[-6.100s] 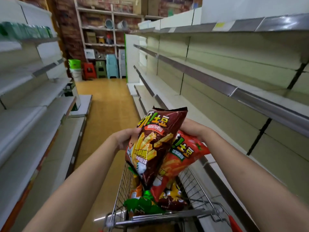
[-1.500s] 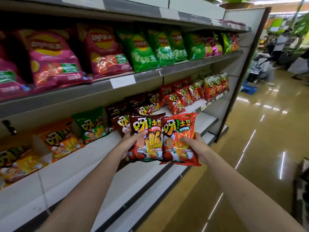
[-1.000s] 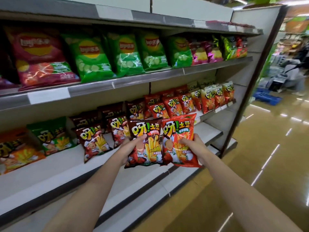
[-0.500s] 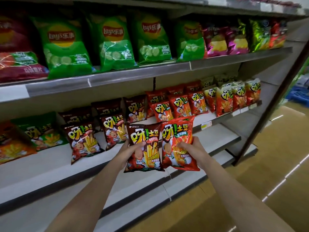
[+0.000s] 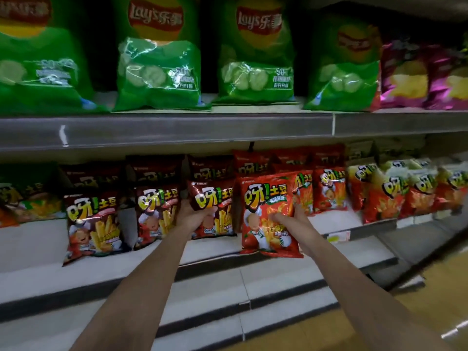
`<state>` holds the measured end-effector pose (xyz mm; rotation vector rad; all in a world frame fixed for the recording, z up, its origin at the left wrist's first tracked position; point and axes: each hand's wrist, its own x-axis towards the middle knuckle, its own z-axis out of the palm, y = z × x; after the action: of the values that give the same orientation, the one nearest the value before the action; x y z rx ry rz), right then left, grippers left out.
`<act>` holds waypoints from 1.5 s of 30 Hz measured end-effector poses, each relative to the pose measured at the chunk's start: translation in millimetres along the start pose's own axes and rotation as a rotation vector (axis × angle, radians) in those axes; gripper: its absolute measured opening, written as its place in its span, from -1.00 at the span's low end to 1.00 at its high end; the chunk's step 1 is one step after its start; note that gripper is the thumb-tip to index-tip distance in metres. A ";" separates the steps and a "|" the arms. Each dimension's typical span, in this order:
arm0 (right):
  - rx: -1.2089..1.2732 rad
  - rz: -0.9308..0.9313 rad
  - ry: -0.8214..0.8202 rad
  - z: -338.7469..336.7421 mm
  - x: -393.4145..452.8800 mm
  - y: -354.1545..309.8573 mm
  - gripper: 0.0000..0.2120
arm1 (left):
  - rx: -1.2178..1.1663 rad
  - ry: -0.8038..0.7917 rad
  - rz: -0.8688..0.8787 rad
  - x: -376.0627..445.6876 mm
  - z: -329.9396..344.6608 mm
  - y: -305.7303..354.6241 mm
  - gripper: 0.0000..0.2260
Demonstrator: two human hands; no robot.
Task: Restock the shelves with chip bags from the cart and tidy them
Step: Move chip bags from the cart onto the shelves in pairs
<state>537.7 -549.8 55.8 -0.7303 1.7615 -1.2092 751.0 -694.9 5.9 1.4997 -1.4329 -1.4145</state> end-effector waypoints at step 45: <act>-0.575 -0.284 -0.019 -99.1 79.1 4.8 -0.52 | -0.023 0.060 -0.044 -104.2 188.3 69.7 -0.81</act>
<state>413.3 -570.5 42.4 -1.3568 2.0593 -0.8580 570.2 -568.2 55.3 1.5546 -1.3508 -1.3959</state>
